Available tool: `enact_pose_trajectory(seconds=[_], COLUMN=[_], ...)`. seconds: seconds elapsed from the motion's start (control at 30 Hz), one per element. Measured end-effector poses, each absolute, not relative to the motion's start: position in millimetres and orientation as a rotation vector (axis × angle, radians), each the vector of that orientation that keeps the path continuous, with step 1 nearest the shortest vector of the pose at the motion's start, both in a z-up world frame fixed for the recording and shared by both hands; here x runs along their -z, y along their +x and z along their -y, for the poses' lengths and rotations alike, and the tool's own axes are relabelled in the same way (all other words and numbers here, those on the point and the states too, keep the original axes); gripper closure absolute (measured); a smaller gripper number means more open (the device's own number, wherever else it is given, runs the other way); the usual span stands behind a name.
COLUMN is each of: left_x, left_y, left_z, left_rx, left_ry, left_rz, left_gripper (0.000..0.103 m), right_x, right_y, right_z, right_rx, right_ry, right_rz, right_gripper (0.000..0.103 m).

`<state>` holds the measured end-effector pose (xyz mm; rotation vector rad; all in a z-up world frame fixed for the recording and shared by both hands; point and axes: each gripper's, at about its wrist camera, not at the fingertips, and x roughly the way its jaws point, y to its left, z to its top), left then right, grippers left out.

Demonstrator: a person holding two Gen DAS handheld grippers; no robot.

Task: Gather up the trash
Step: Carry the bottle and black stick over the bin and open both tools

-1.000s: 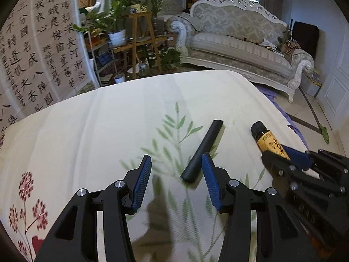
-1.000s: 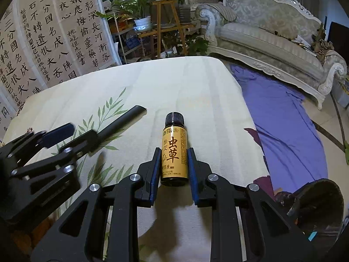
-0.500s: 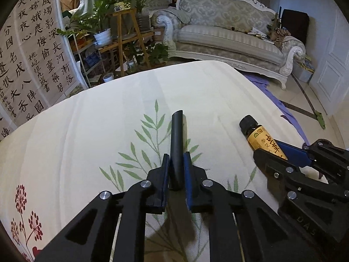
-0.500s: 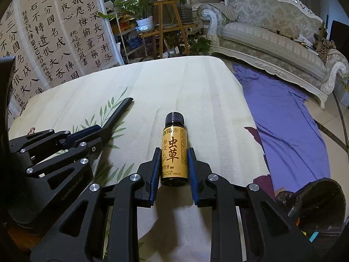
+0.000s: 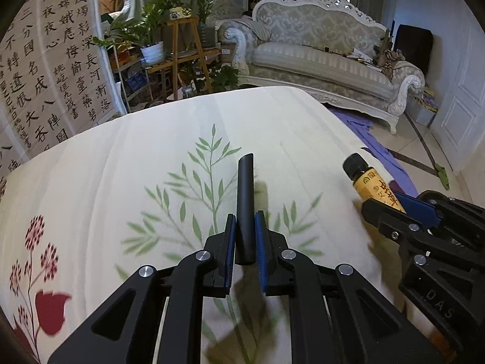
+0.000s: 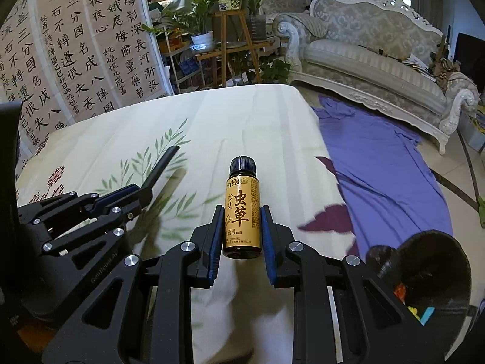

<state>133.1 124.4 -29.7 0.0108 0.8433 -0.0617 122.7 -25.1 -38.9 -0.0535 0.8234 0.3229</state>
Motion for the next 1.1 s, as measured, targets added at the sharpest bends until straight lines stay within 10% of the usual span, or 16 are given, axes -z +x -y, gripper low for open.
enact_pose_trajectory(seconds=[1.1], left_x=[6.3], left_y=[65.3], left_z=[81.6], left_rx=[0.38], left_ry=[0.138], left_rz=[-0.685], left_gripper=[0.087], right_x=[44.2], right_y=[21.2], right_z=[253.7], right_rx=[0.114], right_ry=[0.09], right_rz=[-0.751], right_gripper=[0.079])
